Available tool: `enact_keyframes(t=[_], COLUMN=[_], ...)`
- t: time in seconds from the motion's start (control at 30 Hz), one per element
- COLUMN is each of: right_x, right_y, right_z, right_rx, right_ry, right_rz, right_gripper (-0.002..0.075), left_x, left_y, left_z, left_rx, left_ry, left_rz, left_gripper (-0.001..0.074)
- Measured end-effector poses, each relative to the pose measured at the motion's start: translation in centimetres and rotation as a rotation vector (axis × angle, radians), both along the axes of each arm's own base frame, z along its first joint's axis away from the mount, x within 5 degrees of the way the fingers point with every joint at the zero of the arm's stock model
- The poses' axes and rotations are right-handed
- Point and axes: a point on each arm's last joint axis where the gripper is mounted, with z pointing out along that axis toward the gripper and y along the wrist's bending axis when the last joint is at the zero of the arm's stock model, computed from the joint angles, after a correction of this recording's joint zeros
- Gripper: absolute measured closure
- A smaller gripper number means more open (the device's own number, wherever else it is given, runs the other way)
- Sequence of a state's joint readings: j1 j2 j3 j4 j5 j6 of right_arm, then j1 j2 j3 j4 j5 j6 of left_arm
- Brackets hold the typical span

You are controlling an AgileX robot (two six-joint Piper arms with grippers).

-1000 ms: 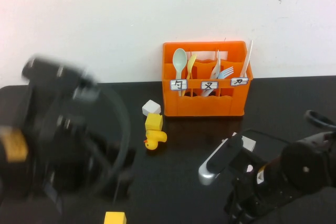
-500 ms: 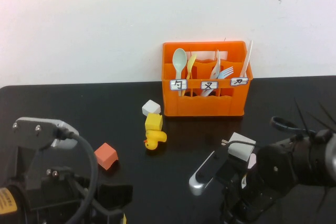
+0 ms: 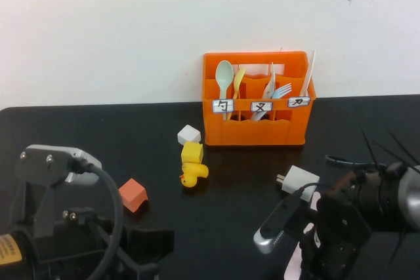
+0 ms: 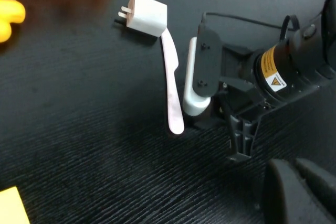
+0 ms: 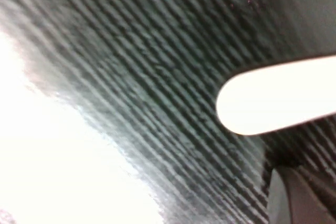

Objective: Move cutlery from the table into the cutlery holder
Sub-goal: Pick up the knife

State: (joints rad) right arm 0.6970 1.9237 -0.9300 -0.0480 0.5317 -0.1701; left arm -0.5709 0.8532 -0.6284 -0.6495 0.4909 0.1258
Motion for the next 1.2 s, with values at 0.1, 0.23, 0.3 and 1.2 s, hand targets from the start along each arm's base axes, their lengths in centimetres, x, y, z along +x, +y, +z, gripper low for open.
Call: enact_keyframes(t=[0.1, 0.23, 0.3, 1.2], right_x=[0.1, 0.3, 0.7, 2.6], right_y=[0.1, 1.0, 1.4, 1.3], right_z=[0.2, 1.3, 1.7, 0.0], right_rx=[0.018, 0.128, 0.179, -0.111], right_ry=[-0.011, -0.058, -0.092, 0.024], right_rz=[-0.012, -0.019, -0.028, 0.059], right_gripper=[0.0728, 0.0728, 0.0728, 0.0728], left_x=[0.0, 0.0, 0.0, -0.2], left_y=[0.0, 0.0, 0.0, 0.0], left_z=[0.0, 0.0, 0.0, -0.2], left_rx=[0.007, 0.015, 0.016, 0.026], left_ry=[-0.007, -0.017, -0.017, -0.008], left_rz=[-0.007, -0.015, -0.017, -0.030], left_gripper=[0.0736, 0.0736, 0.0736, 0.0736])
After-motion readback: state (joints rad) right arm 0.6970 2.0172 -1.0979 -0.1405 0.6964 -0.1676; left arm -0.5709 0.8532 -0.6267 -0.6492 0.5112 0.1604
